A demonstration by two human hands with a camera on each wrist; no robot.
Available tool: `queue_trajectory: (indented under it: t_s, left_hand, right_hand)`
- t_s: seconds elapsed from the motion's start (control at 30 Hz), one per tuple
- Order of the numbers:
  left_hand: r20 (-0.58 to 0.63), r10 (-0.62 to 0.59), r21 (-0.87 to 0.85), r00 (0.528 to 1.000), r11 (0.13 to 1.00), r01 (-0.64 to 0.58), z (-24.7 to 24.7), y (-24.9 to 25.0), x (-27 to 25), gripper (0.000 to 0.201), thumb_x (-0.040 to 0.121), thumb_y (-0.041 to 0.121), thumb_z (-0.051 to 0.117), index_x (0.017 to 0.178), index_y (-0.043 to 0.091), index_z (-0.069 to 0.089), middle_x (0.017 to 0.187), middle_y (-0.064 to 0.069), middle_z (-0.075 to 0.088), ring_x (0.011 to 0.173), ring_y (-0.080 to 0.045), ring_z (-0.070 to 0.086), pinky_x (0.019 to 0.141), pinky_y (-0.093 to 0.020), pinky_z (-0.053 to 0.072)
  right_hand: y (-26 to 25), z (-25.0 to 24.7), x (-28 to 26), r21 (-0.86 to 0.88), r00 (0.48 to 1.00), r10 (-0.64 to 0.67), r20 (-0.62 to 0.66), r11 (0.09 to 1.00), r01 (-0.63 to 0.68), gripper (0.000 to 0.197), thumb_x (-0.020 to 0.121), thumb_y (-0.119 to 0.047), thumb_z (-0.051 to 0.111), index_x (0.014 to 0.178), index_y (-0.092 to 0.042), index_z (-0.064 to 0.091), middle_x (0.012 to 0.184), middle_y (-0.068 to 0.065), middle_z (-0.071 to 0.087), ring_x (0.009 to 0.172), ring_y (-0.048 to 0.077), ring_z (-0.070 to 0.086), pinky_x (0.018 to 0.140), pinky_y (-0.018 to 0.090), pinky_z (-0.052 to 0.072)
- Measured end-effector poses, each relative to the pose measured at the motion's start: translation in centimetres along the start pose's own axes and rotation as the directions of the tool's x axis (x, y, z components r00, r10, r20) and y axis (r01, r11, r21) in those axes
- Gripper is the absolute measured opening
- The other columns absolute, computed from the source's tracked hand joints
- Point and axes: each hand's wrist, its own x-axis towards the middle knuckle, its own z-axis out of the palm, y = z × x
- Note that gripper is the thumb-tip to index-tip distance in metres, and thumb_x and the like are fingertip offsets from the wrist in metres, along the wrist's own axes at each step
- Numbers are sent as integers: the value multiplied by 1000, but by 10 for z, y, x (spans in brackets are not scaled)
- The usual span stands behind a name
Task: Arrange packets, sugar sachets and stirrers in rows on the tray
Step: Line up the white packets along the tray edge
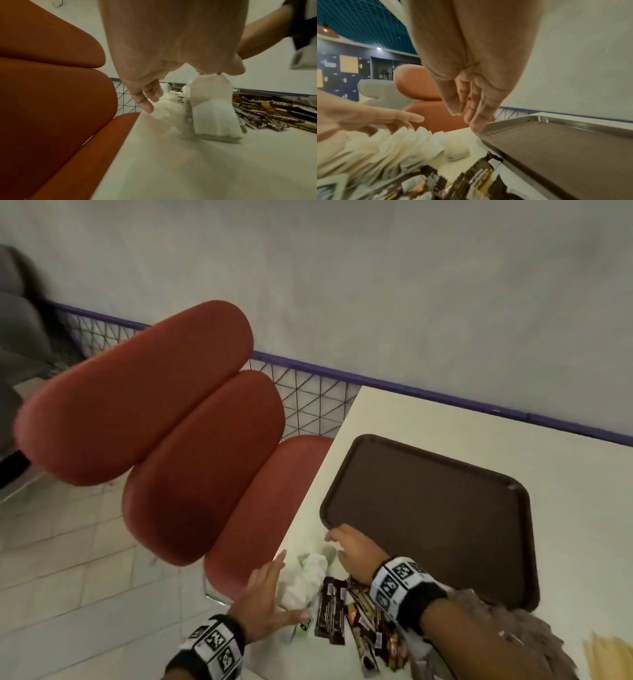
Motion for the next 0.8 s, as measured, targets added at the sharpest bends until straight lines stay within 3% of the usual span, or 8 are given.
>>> queue_trajectory:
  t_s: [0.1,0.2,0.3,0.43,0.5,0.6,0.7,0.8]
  left_hand:
    - [-4,21,58,1000,998,-21,8,2,4,136,43,91,48,149,22,-2,140,9,30,120,-7,30,106,-28,33]
    - [-59,35,66,998,997,-31,18,0,9,117,57,75,64,147,22,11,131,12,37,114,-6,35,101,-22,34]
    - [-89,36,32,995,999,-34,20,2,12,103,59,78,57,141,22,27,128,10,43,113,-6,38,100,-23,35]
    - [-129,67,72,989,996,-59,23,0,18,67,82,56,55,137,23,35,132,7,46,117,-8,40,101,-22,33]
    - [-132,76,94,988,994,-64,23,-1,20,61,86,54,50,137,22,36,131,7,47,116,-9,41,99,-21,32]
    - [-110,90,87,990,993,-80,22,-4,27,66,80,60,44,135,23,38,127,7,49,114,-9,42,97,-20,31]
    - [-106,92,45,990,995,-87,20,-8,35,82,65,66,30,135,24,40,125,7,49,112,-8,42,97,-20,31]
    - [-125,118,-12,985,993,-120,19,-11,42,72,74,63,45,132,21,44,121,5,49,106,-5,38,92,-18,31]
  right_hand:
    - [-12,2,26,-33,999,35,41,999,-33,51,87,5,39,134,-16,42,137,5,40,127,22,41,107,36,36]
    - [-20,10,41,-85,995,53,88,995,-46,59,86,8,36,138,-19,36,140,4,38,126,23,43,105,38,39]
    - [-24,21,50,-153,990,54,129,988,-34,66,85,9,36,142,-23,29,143,3,36,130,22,39,106,37,38]
    - [-26,26,59,-213,990,47,131,977,-18,66,84,8,38,143,-21,28,138,9,39,130,26,37,105,39,38]
    - [-25,26,66,-218,988,59,145,975,-26,63,85,8,39,142,-18,32,133,12,43,127,28,40,105,38,39]
    - [-23,24,74,-254,974,116,194,965,-64,54,86,5,43,135,-16,43,131,13,46,124,29,45,103,39,42]
    - [-17,21,77,-229,978,157,140,966,-123,37,86,0,48,117,-15,59,125,13,49,114,30,53,95,37,48]
    - [-12,20,75,-164,990,124,67,980,-111,24,87,-2,46,99,-10,65,118,13,50,111,27,50,93,36,47]
